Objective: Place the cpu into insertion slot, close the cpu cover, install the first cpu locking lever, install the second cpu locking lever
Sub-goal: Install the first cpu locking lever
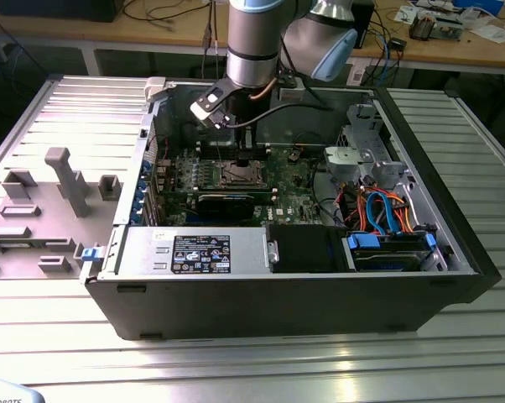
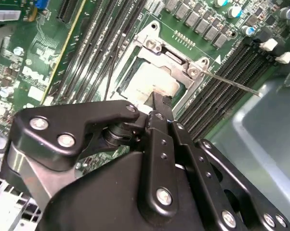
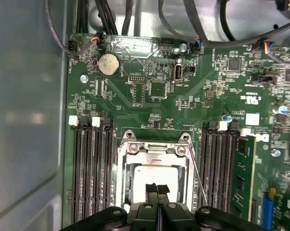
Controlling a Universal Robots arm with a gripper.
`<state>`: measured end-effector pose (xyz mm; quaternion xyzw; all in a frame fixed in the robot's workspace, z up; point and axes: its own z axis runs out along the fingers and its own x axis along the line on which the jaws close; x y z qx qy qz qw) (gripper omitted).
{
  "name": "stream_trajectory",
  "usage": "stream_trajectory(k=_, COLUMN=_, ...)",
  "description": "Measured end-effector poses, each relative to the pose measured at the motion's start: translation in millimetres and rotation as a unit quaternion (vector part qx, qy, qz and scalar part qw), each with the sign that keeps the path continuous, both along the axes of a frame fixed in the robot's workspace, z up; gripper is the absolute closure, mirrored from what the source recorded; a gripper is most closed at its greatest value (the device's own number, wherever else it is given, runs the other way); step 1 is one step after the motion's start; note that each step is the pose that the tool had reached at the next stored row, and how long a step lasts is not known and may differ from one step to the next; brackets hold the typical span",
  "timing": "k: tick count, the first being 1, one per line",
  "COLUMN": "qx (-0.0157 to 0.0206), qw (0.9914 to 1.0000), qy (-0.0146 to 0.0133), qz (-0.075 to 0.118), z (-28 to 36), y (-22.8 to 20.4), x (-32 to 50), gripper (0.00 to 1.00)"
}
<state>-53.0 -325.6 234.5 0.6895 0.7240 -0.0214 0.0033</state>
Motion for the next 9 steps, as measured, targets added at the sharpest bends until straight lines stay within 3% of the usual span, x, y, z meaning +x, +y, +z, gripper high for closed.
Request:
stream_trajectory(k=1, qx=-0.0033, qw=0.99999, qy=0.0000, qz=0.000, z=17.8, y=0.0, x=0.0, gripper=0.89)
stream_trajectory(k=2, qx=-0.0060, qw=0.99998, qy=0.0000, qz=0.000, z=29.0, y=0.0, x=0.0, gripper=0.89)
stream_trajectory(k=9, qx=-0.0060, qw=0.99998, qy=0.0000, qz=0.000, z=29.0, y=0.0, x=0.0, gripper=0.89)
